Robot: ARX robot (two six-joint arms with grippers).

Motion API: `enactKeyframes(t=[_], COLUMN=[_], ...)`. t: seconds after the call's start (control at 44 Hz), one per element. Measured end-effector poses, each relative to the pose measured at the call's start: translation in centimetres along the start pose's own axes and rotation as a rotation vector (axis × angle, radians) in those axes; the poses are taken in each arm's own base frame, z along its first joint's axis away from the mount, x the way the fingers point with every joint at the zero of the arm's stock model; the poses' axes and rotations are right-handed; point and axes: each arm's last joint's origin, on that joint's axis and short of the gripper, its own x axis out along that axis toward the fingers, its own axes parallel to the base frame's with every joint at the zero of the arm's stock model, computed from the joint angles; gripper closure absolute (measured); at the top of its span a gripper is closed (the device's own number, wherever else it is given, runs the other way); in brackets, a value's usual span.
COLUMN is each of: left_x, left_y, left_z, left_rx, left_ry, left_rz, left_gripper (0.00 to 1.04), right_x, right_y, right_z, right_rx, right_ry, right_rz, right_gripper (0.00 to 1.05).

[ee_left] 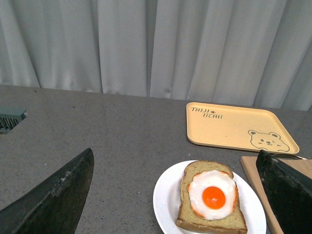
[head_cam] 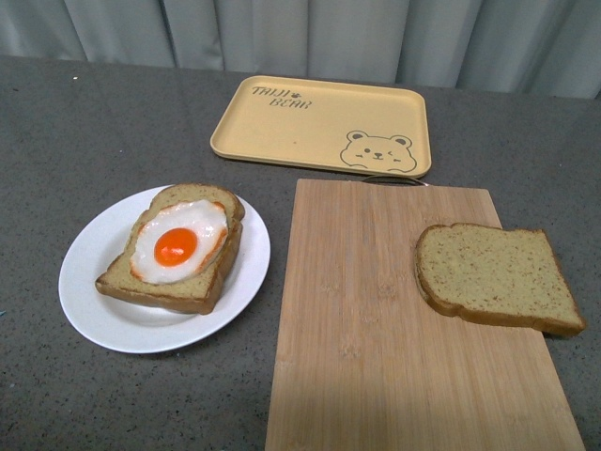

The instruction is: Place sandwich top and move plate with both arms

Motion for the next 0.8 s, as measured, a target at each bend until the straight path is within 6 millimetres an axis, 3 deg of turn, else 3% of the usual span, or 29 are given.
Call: enactKeyframes(t=[0.795], left_x=[0.00], left_y=[0.00], left_z=[0.00], left_rx=[0.000], left_ry=[0.000], left_rz=[0.000], left_gripper=[0.07], right_x=[0.00], right_y=[0.00], right_z=[0.00], right_rx=[0.000], right_ry=[0.000], right_rz=[0.000], right_gripper=[0.09])
